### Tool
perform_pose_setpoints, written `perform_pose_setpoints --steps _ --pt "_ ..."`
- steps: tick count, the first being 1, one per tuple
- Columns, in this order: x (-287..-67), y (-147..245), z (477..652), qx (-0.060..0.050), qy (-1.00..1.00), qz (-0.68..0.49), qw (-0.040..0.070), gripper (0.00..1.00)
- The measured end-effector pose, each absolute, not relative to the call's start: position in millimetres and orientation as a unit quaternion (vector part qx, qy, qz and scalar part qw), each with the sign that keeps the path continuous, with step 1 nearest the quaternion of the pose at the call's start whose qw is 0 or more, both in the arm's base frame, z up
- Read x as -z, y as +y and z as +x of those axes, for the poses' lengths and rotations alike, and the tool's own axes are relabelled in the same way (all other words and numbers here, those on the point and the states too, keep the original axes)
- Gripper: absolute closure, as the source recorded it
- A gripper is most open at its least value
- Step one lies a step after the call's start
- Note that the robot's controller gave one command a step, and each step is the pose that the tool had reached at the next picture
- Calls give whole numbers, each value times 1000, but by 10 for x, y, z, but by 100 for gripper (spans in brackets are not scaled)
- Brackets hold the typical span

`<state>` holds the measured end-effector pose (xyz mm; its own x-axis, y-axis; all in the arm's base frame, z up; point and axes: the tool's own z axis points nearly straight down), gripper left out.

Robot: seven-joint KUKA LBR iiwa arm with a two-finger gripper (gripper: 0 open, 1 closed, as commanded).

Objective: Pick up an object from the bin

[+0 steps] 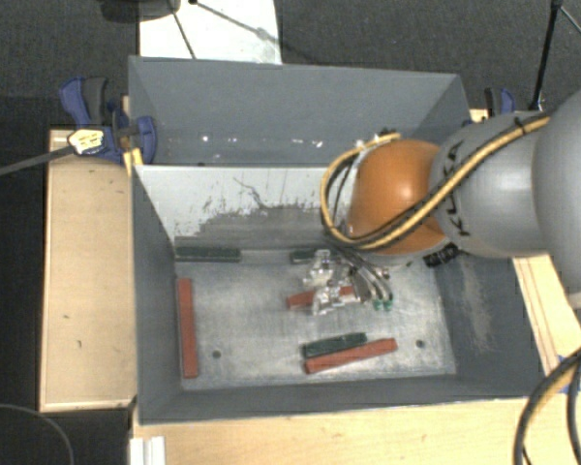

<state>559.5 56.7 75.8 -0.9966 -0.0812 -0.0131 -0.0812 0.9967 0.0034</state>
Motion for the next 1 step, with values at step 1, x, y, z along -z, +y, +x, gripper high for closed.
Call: perform_pose_setpoints --steps 1 --pt "-758 568 5595 -2 999 -40 6 100"
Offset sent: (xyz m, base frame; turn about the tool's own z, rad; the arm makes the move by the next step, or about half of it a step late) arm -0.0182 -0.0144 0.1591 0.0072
